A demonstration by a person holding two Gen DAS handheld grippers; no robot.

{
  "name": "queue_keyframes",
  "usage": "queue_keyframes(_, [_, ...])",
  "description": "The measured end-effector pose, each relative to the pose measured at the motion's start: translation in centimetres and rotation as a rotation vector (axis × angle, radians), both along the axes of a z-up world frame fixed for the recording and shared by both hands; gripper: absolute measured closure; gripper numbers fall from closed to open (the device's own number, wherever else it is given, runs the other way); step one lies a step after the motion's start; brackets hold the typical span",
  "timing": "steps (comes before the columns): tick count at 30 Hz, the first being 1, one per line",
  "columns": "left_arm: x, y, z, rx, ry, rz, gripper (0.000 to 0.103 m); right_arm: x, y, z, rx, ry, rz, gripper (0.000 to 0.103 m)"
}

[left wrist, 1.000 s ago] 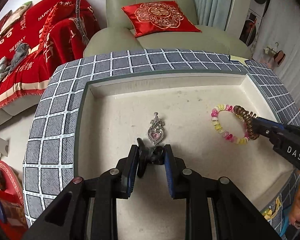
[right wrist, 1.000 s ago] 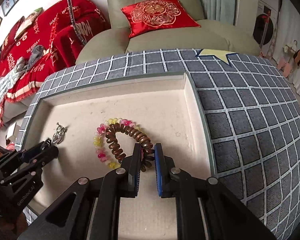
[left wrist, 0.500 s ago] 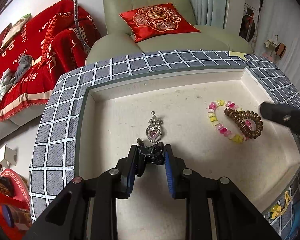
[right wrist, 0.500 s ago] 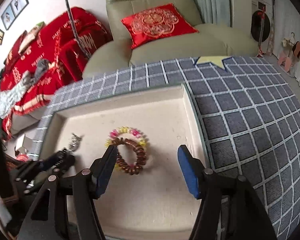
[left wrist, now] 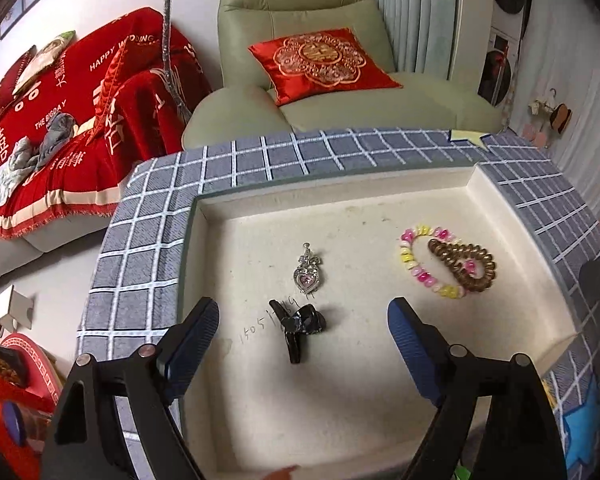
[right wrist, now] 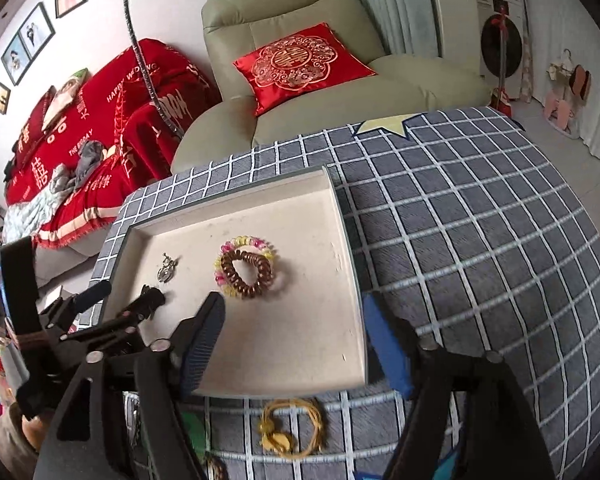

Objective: Organize jewelry
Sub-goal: 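Lower the clip and coiled tie into the tray and open both tools, then grasp the silver hairpin with the left tool while the right tool grasps the gold cord bracelet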

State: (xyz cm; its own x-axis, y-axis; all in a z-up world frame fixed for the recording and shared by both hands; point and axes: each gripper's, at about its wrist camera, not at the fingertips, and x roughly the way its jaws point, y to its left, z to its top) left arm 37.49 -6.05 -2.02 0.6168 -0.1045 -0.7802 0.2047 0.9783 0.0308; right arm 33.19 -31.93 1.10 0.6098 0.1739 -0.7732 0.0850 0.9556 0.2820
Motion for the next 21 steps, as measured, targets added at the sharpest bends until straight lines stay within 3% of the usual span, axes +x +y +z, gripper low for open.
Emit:
queue_keyframes(9, [-3.9,1.5,1.9,-0.010,-0.012,-0.019,0.000,-2.8,-0.5,0.6,0.034,-0.017,-0.015,0.013])
queue_keyframes(21, [-10.4,5.4,1.7,0.031,-0.024,0.004,0.000,-6.0,-0.3,0.9,0.049,0.015,0.015,0.013])
